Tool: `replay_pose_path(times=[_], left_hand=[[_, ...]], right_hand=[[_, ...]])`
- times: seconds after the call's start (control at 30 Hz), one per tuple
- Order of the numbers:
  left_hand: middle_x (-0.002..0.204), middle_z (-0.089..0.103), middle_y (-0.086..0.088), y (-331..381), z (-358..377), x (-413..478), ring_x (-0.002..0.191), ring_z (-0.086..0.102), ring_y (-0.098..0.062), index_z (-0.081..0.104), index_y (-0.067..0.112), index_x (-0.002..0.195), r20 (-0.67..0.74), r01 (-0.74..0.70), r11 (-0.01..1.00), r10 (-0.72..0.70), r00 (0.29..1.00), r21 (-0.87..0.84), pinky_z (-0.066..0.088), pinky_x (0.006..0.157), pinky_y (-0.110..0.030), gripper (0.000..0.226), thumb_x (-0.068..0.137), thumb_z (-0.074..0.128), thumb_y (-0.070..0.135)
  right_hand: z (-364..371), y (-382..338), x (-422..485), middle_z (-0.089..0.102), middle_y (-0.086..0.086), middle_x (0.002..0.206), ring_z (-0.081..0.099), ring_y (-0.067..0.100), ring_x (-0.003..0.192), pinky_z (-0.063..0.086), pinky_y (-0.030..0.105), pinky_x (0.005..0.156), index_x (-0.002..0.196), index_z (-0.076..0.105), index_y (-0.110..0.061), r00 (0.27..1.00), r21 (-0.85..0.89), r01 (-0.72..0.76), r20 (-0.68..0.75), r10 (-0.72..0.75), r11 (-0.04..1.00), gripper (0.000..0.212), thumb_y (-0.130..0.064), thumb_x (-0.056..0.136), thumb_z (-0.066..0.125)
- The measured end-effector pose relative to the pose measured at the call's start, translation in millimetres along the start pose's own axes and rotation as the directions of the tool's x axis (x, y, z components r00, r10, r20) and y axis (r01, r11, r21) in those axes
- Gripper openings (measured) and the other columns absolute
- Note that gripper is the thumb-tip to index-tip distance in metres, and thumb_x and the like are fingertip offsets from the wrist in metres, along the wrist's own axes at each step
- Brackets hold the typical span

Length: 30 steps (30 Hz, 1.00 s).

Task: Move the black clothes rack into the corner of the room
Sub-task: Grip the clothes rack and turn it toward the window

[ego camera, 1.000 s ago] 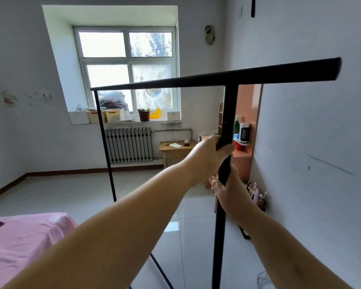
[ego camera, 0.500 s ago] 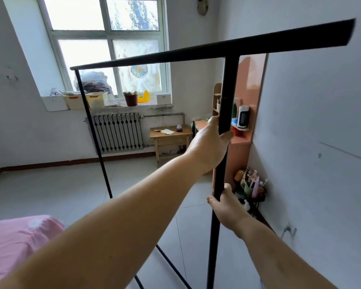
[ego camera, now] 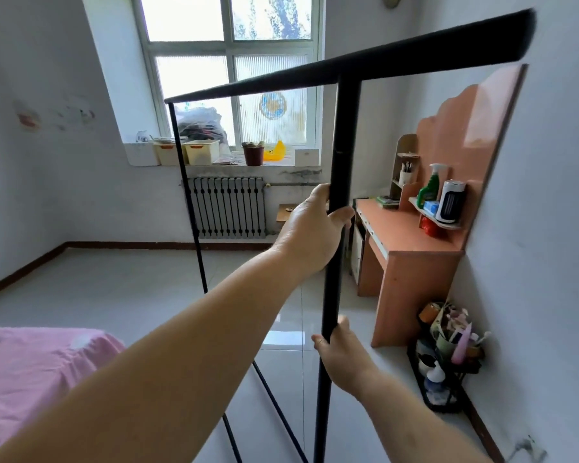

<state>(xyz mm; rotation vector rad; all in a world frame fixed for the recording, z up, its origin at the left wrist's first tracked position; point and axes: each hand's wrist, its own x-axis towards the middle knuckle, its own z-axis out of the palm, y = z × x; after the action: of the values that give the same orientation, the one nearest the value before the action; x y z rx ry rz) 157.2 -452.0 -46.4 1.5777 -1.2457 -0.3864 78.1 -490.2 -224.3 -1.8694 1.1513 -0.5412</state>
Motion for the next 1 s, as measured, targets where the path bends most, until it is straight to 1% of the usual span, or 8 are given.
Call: replay_pose_path(times=[0.07,0.17,0.2,0.27,0.47,0.6,0.73,1.0], left_hand=[[0.094,0.07,-0.006,-6.6,2.5,13.5,0.096,0.067,-0.03,0.055,0.027,0.116,-0.028,0.002,1.0,-0.002,1.0,0.002,0.053,0.092,-0.047,0.02,0.096,0.054,0.026],[0.099,0.07,-0.006,-14.0,11.6,37.4,0.099,0.066,-0.03,0.055,0.027,0.119,-0.058,0.02,1.0,-0.02,0.998,0.013,0.052,0.093,-0.047,0.023,0.096,0.054,0.028],[0.102,0.07,-0.007,-16.0,14.8,45.8,0.099,0.066,-0.03,0.054,0.028,0.12,-0.067,0.028,1.0,-0.027,0.997,0.014,0.052,0.093,-0.047,0.024,0.096,0.054,0.03],[0.105,0.07,-0.006,-19.7,22.3,65.1,0.101,0.066,-0.029,0.053,0.029,0.122,-0.083,0.038,0.999,-0.037,0.996,0.015,0.052,0.094,-0.046,0.026,0.096,0.054,0.031],[0.103,0.068,-0.005,-32.8,41.5,118.2,0.095,0.065,-0.028,0.052,0.028,0.123,-0.101,0.029,0.999,-0.024,0.995,0.046,0.055,0.088,-0.044,0.027,0.096,0.052,0.033],[0.103,0.069,-0.003,-43.2,51.5,160.2,0.093,0.064,-0.028,0.052,0.027,0.122,-0.096,0.005,0.998,0.002,0.995,0.064,0.054,0.084,-0.042,0.026,0.097,0.051,0.034],[0.1,0.064,0.001,-51.6,64.1,203.3,0.09,0.06,-0.027,0.048,0.027,0.126,-0.072,-0.01,0.995,0.017,0.997,0.097,0.051,0.079,-0.036,0.031,0.097,0.051,0.037],[0.11,0.068,-0.006,-68.0,94.4,300.0,0.098,0.063,-0.03,0.049,0.026,0.129,-0.041,-0.036,0.994,0.041,0.998,0.108,0.054,0.086,-0.043,0.037,0.095,0.053,0.041]], right_hand=[[0.8,4.6,12.5,0.049,0.007,0.115,0.052,0.018,0.092,0.043,0.028,0.085,0.141,0.025,-0.004,1.0,0.019,0.004,0.025,-0.005,1.0,0.052,-0.026,0.098,0.042],[-2.7,24.6,49.7,0.025,0.012,0.15,0.051,0.022,0.109,0.023,0.04,0.111,0.149,0.002,0.001,0.956,-0.512,0.288,0.103,-0.275,0.809,0.057,-0.024,0.102,0.025],[-3.2,19.6,56.1,0.012,0.005,0.155,0.053,0.005,0.094,0.025,0.025,0.108,0.149,-0.002,-0.003,0.974,-0.474,0.222,0.077,-0.211,0.852,0.063,-0.039,0.101,0.017],[-15.2,1.2,71.3,0.029,-0.005,0.143,0.045,-0.005,0.072,0.034,0.01,0.08,0.148,0.012,-0.015,0.998,0.129,0.048,-0.049,-0.042,0.99,0.093,-0.076,0.079,0.019],[-25.5,23.2,141.6,0.06,0.022,0.11,0.06,0.034,0.099,0.049,0.046,0.087,0.108,0.038,-0.013,0.976,-0.097,0.148,0.175,-0.129,0.984,0.023,-0.026,0.094,0.05],[-40.4,23.7,185.5,0.06,-0.011,0.097,0.056,0.005,0.087,0.048,0.037,0.084,0.091,0.038,-0.031,0.942,-0.079,0.151,0.315,-0.119,0.985,0.012,-0.029,0.095,0.049],[-57.4,25.3,231.2,0.065,0.012,0.099,0.059,0.013,0.079,0.051,0.027,0.061,0.098,0.042,-0.015,0.965,-0.01,0.111,0.242,-0.105,0.994,0.015,-0.022,0.093,0.054],[-84.8,27.3,320.9,0.068,0.006,0.093,0.066,0.021,0.089,0.056,0.028,0.064,0.094,0.045,-0.02,0.971,0.002,0.102,0.218,-0.1,0.995,0.011,-0.024,0.093,0.055]])
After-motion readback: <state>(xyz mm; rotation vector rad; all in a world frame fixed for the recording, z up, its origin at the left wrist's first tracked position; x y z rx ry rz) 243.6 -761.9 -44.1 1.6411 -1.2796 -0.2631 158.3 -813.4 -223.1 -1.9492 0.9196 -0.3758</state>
